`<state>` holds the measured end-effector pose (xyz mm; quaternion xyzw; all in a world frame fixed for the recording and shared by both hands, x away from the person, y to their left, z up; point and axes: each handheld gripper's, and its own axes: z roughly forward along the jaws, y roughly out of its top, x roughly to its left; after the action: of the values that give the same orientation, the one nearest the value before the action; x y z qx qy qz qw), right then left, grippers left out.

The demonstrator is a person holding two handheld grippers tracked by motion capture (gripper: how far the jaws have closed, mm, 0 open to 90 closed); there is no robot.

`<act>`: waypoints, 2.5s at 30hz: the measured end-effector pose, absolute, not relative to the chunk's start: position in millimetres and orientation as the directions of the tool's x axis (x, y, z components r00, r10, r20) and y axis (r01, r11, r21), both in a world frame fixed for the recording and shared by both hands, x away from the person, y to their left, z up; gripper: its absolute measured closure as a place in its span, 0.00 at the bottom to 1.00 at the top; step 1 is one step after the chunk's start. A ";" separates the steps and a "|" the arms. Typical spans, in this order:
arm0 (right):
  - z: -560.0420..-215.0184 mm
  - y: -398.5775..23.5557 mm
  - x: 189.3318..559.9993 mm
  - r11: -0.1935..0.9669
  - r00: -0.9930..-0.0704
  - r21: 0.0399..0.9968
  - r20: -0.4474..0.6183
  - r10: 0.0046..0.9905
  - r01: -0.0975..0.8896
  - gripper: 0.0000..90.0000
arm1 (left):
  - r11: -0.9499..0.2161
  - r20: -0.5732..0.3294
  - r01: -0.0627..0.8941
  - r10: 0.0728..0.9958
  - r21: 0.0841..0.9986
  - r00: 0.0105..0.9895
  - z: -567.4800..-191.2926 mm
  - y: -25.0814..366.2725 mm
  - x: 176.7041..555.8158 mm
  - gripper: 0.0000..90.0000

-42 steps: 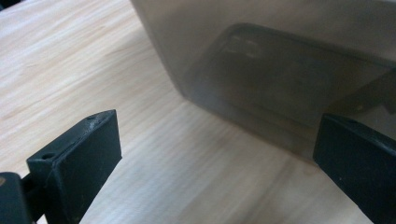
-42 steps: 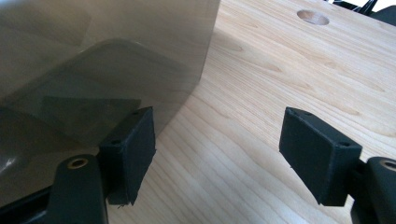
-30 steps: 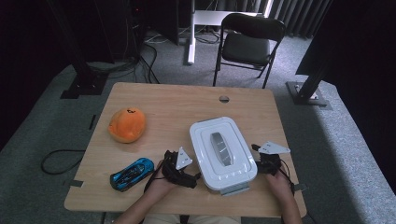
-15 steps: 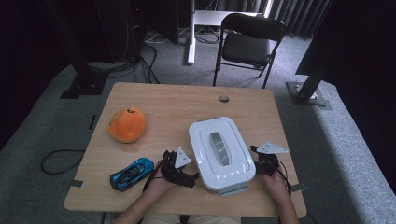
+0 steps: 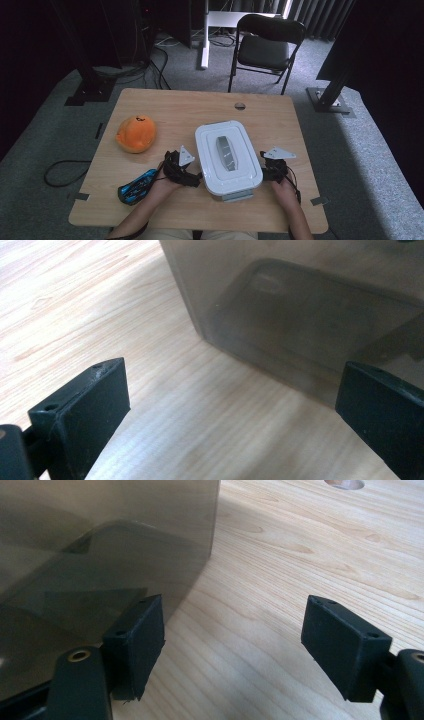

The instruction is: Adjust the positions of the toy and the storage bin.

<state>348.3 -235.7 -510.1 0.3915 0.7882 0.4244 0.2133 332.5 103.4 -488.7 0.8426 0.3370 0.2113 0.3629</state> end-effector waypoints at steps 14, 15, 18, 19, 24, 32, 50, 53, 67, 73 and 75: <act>-506.1 -231.6 375.8 0.332 -0.586 0.823 0.001 0.811 0.461 0.28 | -0.495 0.112 0.445 0.753 0.747 0.649 -488.8 102.5 358.6 0.02; -505.8 -231.9 377.7 0.327 -0.584 0.823 0.008 0.811 0.464 0.28 | -0.492 0.112 0.443 0.753 0.749 0.648 -489.2 101.7 359.2 0.02; -505.4 -234.2 383.9 0.319 -0.587 0.822 0.022 0.809 0.472 0.26 | -0.484 0.098 0.447 0.753 0.752 0.651 -490.2 102.7 360.4 0.02; -505.5 -235.2 385.1 0.321 -0.589 0.820 0.024 0.807 0.474 0.25 | -0.478 0.084 0.449 0.750 0.755 0.656 -491.1 103.9 360.1 0.02; -505.6 -238.2 382.1 0.322 -0.590 0.820 0.023 0.807 0.473 0.18 | -0.467 0.048 0.466 0.744 0.751 0.667 -493.9 108.2 354.2 0.02; -501.0 -250.7 364.1 0.281 -0.565 0.833 0.045 0.824 0.477 0.15 | -0.473 0.036 0.487 0.744 0.734 0.668 -496.5 112.0 336.9 0.02; -479.5 -279.5 325.8 0.193 -0.552 0.839 0.145 0.821 0.508 0.14 | -0.544 0.039 0.487 0.693 0.684 0.720 -521.2 107.7 317.1 0.02; -468.0 -282.6 320.3 0.189 -0.540 0.853 0.123 0.832 0.487 0.13 | -0.530 0.021 0.504 0.702 0.682 0.712 -524.3 110.9 317.5 0.02; -419.5 -278.5 310.7 0.182 -0.572 0.876 0.123 0.811 0.446 0.13 | -0.551 0.020 0.483 0.673 0.681 0.739 -524.5 108.0 313.9 0.02; -405.6 -262.3 310.8 0.189 -0.622 0.889 0.128 0.772 0.417 0.13 | -0.550 0.020 0.483 0.674 0.682 0.739 -524.5 106.2 312.8 0.02; -402.2 -255.0 311.2 0.192 -0.629 0.890 0.127 0.767 0.414 0.13 | -0.550 0.020 0.483 0.674 0.681 0.739 -524.5 106.3 312.8 0.02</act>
<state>311.2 -255.0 -402.2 0.3928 0.7517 0.4995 0.1765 312.8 106.3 -524.5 0.8690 0.3329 0.1409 0.3380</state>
